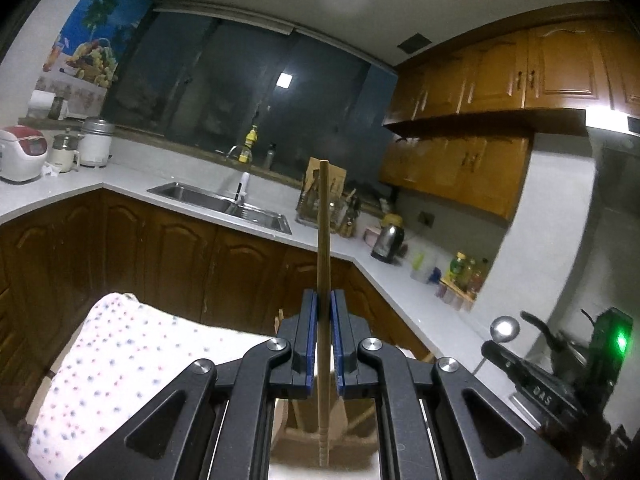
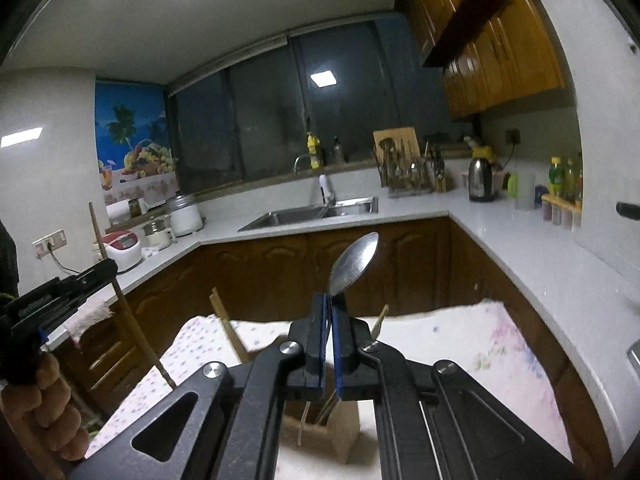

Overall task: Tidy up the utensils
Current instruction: 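Lift the chopstick and spoon upright and carry them over the wooden holder, then lower the chopstick and spoon into the slots of the wooden holder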

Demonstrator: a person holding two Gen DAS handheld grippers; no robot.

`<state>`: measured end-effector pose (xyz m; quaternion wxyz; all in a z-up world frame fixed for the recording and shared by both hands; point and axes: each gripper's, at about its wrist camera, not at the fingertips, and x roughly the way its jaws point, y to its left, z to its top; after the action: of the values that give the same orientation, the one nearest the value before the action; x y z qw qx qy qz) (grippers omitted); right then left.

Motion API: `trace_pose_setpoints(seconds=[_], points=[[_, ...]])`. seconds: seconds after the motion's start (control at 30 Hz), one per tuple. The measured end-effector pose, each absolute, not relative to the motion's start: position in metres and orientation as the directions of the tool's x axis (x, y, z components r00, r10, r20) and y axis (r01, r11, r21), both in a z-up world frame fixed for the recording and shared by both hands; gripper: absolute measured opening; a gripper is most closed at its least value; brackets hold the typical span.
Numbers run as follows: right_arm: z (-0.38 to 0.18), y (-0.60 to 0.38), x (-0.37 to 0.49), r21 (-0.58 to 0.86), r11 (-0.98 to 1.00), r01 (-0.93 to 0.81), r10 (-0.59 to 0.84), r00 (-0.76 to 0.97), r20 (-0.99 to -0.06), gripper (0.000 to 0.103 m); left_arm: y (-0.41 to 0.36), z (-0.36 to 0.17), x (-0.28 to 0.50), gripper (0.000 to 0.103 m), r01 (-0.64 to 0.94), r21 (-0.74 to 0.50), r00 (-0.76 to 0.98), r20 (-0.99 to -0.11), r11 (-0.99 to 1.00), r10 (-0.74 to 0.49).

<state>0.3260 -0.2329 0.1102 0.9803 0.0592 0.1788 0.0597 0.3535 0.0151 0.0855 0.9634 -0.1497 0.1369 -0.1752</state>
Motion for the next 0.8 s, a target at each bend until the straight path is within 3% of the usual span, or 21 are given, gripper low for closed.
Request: trace_pose_setpoints(seconds=[0.53,0.8], points=[[0.061,-0.226,0.359,0.11,0.992,-0.059,0.09,0.947,-0.307,0.002,-0.035,0.015,0.426,0.005,0.215,-0.349,0.928,-0.218,0.912,-0.302],[0.04,-0.221,0.362,0.11,0.992,-0.064,0.1,0.928,-0.359,0.002,-0.058,-0.006,0.429,0.005,0.229,-0.302,0.906,-0.281,0.926,-0.316]])
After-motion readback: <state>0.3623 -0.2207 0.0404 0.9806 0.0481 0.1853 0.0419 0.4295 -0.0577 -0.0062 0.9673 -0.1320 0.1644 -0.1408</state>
